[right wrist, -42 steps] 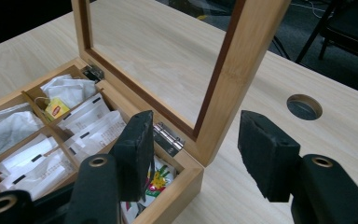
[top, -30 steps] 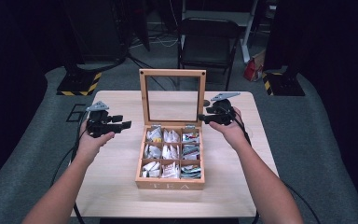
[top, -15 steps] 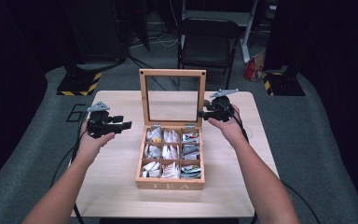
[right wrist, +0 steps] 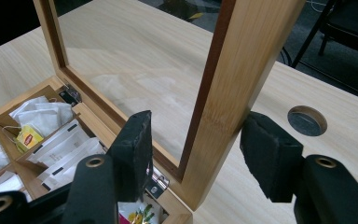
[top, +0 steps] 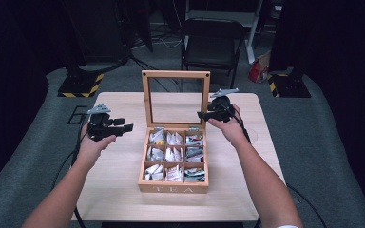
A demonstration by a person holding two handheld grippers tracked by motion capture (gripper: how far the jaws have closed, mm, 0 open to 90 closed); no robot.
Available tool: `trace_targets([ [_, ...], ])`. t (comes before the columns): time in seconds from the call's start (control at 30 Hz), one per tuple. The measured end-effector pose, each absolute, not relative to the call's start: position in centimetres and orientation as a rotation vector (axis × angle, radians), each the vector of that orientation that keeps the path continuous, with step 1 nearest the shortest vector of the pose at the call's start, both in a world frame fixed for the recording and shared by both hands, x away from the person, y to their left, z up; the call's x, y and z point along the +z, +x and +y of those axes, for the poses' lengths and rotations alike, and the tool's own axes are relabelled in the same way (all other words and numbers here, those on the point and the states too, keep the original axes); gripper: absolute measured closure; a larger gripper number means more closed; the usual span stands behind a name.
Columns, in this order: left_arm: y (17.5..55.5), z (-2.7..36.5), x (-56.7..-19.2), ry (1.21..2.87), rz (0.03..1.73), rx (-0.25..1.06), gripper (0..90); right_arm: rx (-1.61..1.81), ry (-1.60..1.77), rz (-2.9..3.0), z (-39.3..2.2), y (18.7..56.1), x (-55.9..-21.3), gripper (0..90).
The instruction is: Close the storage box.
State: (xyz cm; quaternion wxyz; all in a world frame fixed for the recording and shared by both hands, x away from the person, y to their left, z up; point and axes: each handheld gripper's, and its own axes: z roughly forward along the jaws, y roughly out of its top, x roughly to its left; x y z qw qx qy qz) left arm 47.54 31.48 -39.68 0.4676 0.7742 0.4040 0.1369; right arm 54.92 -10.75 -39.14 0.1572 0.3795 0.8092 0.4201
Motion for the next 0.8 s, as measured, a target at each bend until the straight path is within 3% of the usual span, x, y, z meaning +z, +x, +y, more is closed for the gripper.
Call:
trace_targets([
  [0.2,47.6,31.4,-39.5,1.897,0.989,0.339,43.8,1.210,1.079,2.326,-10.9,54.7,-38.9,45.0],
  [0.63,47.7,30.8,-39.2,1.903,0.977,0.338,43.8,1.234,1.072,2.333,-11.8,53.8,-37.8,65.2],
  [0.8,47.8,30.5,-38.7,1.911,0.960,0.342,43.8,1.242,1.053,2.336,-11.8,53.5,-37.5,64.6],
])
